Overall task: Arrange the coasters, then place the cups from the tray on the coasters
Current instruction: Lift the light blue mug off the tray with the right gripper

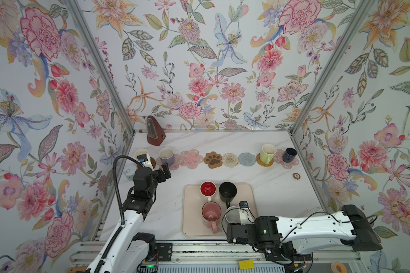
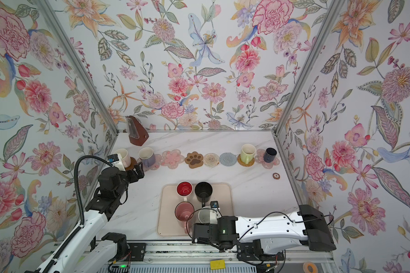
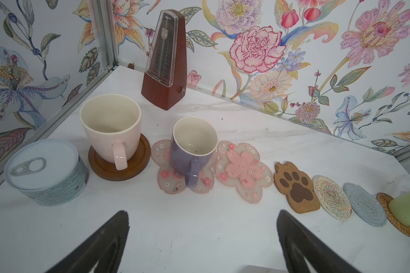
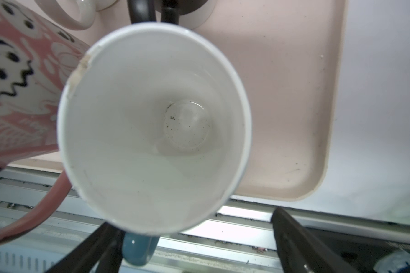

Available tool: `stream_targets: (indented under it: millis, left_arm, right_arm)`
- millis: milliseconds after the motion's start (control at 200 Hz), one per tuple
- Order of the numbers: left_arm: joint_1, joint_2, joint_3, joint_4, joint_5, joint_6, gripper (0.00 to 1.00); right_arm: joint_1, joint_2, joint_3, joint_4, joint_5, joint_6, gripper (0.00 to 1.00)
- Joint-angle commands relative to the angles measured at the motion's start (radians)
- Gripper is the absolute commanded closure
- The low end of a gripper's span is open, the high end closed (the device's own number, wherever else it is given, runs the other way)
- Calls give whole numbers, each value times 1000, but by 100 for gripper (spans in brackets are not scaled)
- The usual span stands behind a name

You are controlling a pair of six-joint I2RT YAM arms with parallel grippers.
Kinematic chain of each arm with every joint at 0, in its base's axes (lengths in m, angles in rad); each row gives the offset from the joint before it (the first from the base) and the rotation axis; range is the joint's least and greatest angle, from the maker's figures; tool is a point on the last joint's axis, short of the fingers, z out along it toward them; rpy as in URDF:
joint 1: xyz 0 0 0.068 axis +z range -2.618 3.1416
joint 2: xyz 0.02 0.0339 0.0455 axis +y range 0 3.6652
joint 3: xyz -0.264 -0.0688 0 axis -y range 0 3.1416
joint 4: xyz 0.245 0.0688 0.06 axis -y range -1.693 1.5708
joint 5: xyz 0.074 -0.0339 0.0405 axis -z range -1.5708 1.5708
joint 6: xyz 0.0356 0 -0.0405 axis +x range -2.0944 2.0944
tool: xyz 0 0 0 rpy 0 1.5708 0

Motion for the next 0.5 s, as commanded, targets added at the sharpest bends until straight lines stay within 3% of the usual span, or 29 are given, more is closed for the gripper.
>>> stream_targets:
  millis: [0, 195, 495]
  left_arm:
    - [8, -8, -8, 18, 4, -10, 1]
    - [8, -16, -14, 20, 3, -12, 1]
    - [8, -13, -8, 14, 5, -12, 1]
  right_arm:
    - [6, -11, -9, -80, 12, 19, 10]
    - [10, -29, -29, -81, 4, 25, 25]
    - [23, 0, -67, 63, -24, 2, 34]
